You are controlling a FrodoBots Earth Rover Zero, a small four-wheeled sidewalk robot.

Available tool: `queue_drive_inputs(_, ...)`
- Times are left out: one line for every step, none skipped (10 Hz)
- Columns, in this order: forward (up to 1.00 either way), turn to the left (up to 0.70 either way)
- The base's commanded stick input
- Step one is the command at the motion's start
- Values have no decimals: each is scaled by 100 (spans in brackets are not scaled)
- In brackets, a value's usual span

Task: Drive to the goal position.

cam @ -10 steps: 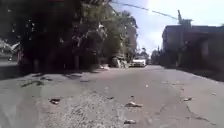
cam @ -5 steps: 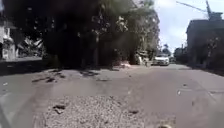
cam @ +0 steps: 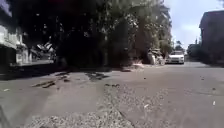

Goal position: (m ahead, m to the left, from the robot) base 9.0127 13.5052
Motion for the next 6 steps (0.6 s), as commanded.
queue_drive_inputs(100, -28)
queue_drive_inputs(100, -28)
queue_drive_inputs(100, -28)
queue_drive_inputs(100, -28)
queue_drive_inputs(100, -28)
queue_drive_inputs(100, -28)
